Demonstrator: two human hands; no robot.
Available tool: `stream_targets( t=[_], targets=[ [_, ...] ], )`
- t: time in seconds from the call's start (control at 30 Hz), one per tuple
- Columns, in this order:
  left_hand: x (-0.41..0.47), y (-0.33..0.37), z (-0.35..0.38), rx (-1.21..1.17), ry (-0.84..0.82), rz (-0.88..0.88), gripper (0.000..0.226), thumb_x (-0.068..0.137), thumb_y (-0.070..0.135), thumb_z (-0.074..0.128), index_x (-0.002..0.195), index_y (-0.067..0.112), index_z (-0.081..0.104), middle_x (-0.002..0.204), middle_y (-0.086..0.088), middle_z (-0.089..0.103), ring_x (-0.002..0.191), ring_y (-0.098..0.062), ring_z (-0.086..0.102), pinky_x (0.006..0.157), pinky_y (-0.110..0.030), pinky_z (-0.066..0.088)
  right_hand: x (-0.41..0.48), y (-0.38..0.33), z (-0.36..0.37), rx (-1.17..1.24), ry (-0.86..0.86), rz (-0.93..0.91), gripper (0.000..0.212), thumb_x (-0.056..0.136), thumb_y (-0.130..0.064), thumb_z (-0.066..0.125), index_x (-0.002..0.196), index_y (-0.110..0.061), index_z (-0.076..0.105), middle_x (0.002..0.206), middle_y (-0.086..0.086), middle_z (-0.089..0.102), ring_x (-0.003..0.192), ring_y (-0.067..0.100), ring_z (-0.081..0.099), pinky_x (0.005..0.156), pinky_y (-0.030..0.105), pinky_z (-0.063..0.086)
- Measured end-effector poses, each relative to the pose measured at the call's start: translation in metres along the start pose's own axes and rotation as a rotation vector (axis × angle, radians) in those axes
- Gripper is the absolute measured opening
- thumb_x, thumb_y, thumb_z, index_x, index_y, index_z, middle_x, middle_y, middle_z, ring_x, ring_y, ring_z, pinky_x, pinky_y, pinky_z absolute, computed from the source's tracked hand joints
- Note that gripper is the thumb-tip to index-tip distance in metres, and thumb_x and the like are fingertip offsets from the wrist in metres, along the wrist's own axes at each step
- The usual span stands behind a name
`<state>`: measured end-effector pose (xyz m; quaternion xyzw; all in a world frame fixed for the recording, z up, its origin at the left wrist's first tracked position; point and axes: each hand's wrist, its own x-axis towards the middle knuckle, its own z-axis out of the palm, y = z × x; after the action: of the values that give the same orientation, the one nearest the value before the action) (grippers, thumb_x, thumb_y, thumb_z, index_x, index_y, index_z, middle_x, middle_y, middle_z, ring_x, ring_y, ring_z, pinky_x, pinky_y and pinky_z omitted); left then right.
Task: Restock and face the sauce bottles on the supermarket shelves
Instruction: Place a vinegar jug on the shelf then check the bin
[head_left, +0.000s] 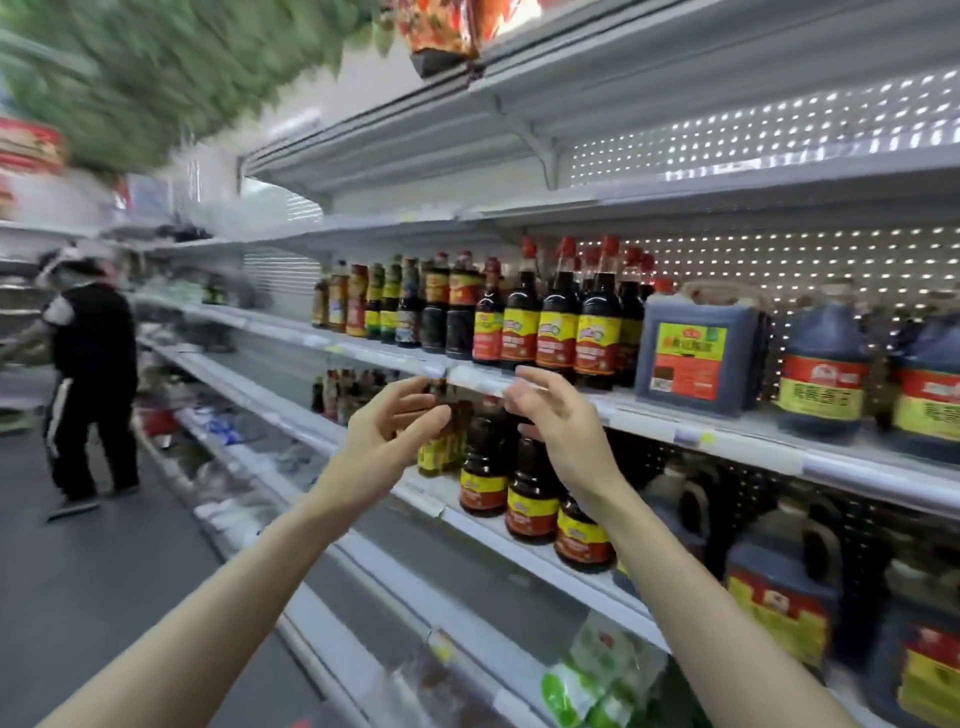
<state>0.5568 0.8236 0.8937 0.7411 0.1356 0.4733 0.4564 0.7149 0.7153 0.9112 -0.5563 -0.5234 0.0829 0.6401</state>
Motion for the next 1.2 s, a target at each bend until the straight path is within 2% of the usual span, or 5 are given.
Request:
stream_targets(
  t=[0.2, 0.33, 0.6, 1.07, 1.2],
  targets=[
    [0.004, -0.031, -0.069, 0.107, 0.099, -0.03, 0.063, 0.075, 0.049, 0.064, 0.132, 0.024, 0.053, 0.116, 0.009, 0.064, 0.108, -0.004, 0.06, 0.09, -0.026, 0.05, 0.035, 0.017, 0.076, 0.084, -0.11, -0.03, 0.023, 0.092, -0.036, 0.058, 0.114, -0.029, 0.057, 0.121, 0.001, 0.064, 0.113, 0.012, 0.06, 0.095, 0.029, 0.049],
    [0.027, -0.059, -0.1, 0.12, 0.126, -0.066, 0.063, 0.074, 0.047, 0.061, 0.132, 0.023, 0.051, 0.116, 0.007, 0.064, 0.108, -0.005, 0.061, 0.088, -0.021, 0.049, 0.063, 0.043, 0.112, 0.108, -0.13, 0.004, 0.044, 0.082, -0.052, 0.058, 0.119, -0.029, 0.058, 0.122, 0.0, 0.065, 0.113, 0.014, 0.06, 0.098, 0.038, 0.049],
    [0.116, -0.135, -0.133, 0.13, 0.064, -0.123, 0.065, 0.072, 0.05, 0.06, 0.132, 0.026, 0.049, 0.116, 0.012, 0.062, 0.109, -0.002, 0.059, 0.088, -0.021, 0.049, 0.147, 0.12, 0.161, 0.113, -0.087, 0.093, 0.02, 0.092, -0.04, 0.058, 0.112, -0.036, 0.057, 0.119, -0.001, 0.065, 0.113, 0.017, 0.06, 0.094, 0.04, 0.051],
    [0.238, -0.388, -0.245, 0.109, -0.048, -0.266, 0.058, 0.069, 0.058, 0.065, 0.121, 0.035, 0.052, 0.116, 0.009, 0.063, 0.106, 0.001, 0.06, 0.09, -0.024, 0.047, 0.277, 0.318, 0.33, 0.051, -0.056, 0.271, 0.021, 0.092, -0.033, 0.061, 0.112, -0.026, 0.057, 0.111, -0.002, 0.066, 0.105, 0.015, 0.063, 0.091, 0.029, 0.049],
    [0.255, -0.466, -0.266, 0.086, -0.098, -0.362, 0.076, 0.061, 0.064, 0.062, 0.127, 0.027, 0.053, 0.116, 0.007, 0.063, 0.107, -0.003, 0.06, 0.092, -0.025, 0.047, 0.287, 0.383, 0.374, 0.034, -0.043, 0.397, 0.03, 0.086, -0.04, 0.064, 0.11, -0.024, 0.059, 0.112, 0.001, 0.066, 0.106, 0.016, 0.062, 0.091, 0.028, 0.048]
  ],
)
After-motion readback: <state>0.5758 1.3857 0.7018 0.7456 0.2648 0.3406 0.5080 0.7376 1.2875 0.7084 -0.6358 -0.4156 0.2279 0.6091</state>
